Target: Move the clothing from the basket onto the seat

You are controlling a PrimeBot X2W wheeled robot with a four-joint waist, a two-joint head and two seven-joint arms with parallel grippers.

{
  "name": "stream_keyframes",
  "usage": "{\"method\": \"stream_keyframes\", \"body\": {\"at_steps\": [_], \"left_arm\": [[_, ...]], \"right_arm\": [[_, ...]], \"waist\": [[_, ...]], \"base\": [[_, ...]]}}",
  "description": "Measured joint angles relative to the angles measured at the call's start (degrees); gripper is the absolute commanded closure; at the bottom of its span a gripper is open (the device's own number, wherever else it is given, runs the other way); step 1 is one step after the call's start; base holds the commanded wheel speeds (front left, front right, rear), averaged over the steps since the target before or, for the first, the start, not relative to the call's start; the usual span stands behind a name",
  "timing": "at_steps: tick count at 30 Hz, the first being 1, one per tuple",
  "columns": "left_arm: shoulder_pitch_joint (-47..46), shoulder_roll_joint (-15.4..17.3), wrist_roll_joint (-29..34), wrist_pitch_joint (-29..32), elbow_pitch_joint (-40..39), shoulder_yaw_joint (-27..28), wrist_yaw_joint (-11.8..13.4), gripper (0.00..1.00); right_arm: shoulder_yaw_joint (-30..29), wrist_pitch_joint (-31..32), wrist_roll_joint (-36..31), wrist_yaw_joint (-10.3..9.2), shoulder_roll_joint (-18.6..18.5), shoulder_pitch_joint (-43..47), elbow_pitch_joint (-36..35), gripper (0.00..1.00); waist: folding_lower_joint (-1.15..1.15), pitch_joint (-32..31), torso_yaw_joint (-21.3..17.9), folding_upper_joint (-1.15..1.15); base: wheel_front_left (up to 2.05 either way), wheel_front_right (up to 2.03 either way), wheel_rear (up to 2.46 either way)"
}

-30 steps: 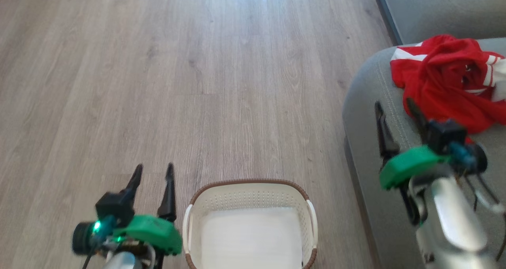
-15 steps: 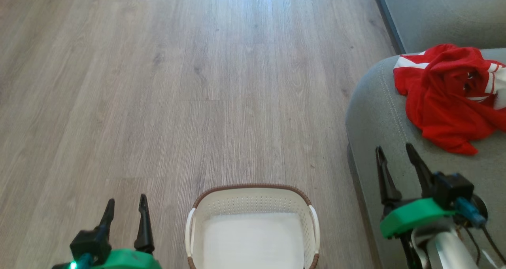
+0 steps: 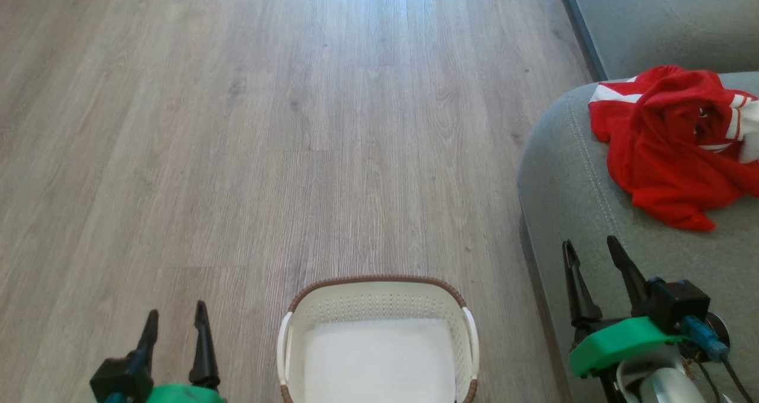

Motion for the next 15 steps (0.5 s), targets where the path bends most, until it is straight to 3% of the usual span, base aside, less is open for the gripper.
{"method": "stream_keyframes", "body": {"at_steps": [15], "left_arm": [[1.15,-1.72,2.4,0.0,0.45,3.08,-2.37,0.0]], "right_arm": [[0.02,0.0,0.44,0.0,0.02,-0.01,0.0,0.0]], "waist": [[0.0,0.35,-0.21,0.0]], "base": [[0.0,0.0,0.0]]}}
